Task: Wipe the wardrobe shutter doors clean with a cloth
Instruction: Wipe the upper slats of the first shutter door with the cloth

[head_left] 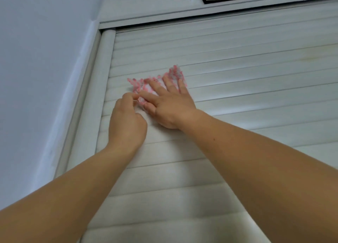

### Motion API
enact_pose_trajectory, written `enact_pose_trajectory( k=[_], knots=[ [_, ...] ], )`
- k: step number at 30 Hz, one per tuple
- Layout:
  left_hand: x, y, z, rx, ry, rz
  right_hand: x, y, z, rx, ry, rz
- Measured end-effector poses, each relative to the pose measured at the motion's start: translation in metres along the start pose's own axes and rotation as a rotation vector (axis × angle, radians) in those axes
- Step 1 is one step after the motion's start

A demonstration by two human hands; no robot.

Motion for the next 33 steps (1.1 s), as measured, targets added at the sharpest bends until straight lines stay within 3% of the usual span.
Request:
enact_pose_trajectory(
  k=[10, 16, 19, 23, 28, 30, 33],
  knots=[
    [-0.022, -0.018, -0.034, 0.283, 0.182, -0.176, -0.069, -0.109, 0.009, -0.026, 0.001, -0.255],
    [-0.024, -0.015, -0.032, 0.288, 0.268, -0.169, -0.117, -0.191, 0.018, 0.029, -0.064, -0.643],
    [-0.027, -0.016, -0.029, 0.254, 0.268, -0.153, -0.130, -0.186, 0.013, 0.103, -0.105, -0.803],
    [-0.034, -0.014, -0.023, 0.101, 0.244, -0.114, -0.123, -0.121, -0.001, 0.045, -0.120, -0.688],
    [-0.039, -0.022, -0.015, -0.046, 0.188, -0.038, -0.129, -0.022, -0.028, 0.014, -0.066, -0.293],
    [-0.041, -0.027, -0.016, -0.054, 0.186, -0.036, -0.140, -0.013, -0.032, -0.019, -0.072, -0.186],
    [-0.046, -0.030, -0.022, -0.005, 0.229, -0.030, -0.158, -0.040, -0.030, -0.037, -0.067, -0.174]
  ],
)
Point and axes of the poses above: each hand's wrist, its own x-axis towards the middle knuckle, its own z-axis out of the back of the hand, y = z × x, the point moved 7 cm from there along x, towards the middle knuckle, and after that the axes turned 7 degrees about y, right-handed, at the moved point
